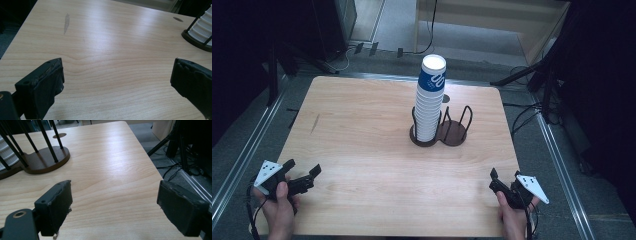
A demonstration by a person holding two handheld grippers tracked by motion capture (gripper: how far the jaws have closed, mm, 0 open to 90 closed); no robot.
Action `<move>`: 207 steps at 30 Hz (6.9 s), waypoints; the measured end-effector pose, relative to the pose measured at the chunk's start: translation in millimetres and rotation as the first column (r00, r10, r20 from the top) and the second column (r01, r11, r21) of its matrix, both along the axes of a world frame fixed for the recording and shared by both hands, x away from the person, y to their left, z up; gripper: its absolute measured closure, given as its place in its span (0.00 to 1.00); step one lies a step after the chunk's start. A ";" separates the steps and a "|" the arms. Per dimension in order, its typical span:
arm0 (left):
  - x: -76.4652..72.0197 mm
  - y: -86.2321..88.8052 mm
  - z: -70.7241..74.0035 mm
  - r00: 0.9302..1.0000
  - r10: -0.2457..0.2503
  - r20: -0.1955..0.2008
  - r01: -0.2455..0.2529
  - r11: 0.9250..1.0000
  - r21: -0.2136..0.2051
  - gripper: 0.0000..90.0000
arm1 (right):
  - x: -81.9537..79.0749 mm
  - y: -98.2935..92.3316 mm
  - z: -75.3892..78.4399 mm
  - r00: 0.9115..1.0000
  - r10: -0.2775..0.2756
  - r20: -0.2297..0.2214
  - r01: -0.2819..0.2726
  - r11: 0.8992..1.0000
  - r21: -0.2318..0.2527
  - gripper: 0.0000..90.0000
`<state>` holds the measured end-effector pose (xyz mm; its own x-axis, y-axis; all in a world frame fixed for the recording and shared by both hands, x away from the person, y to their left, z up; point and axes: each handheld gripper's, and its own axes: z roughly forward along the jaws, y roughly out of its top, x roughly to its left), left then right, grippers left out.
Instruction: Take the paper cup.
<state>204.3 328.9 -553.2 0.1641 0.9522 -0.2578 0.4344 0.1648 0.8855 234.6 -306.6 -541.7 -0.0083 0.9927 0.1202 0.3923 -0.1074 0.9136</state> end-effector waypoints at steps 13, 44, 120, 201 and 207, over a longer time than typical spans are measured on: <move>1.0 -0.4 0.2 1.000 -0.003 -0.008 0.003 1.000 0.008 0.00 | 1.0 12.5 11.1 1.000 0.029 0.003 -0.029 0.999 -0.024 0.15; 0.7 1.0 -0.1 1.000 -0.011 -0.001 0.011 1.000 -0.011 0.00 | 17.5 92.5 90.9 0.971 0.210 0.111 -0.208 0.978 -0.026 0.12; 4.7 -1.1 0.0 1.000 -0.002 -0.029 0.003 1.000 0.003 0.00 | 118.2 228.4 186.4 0.941 0.248 0.231 -0.236 0.969 -0.078 0.14; 5.9 -1.2 -0.1 0.999 -0.020 -0.029 0.019 1.000 -0.008 0.00 | 99.9 203.8 261.7 0.914 0.190 0.358 -0.164 0.981 -0.103 0.23; 5.8 -1.1 -0.1 0.999 -0.021 -0.029 0.021 1.000 -0.005 0.00 | 92.2 189.2 258.2 0.917 0.181 0.355 -0.155 0.983 -0.100 0.23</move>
<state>210.1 327.8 -553.3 0.1762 0.9473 -0.2675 0.4637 0.1598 0.8715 326.8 -117.3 -283.5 -0.2058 0.9786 0.0098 0.0413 -0.0013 0.9991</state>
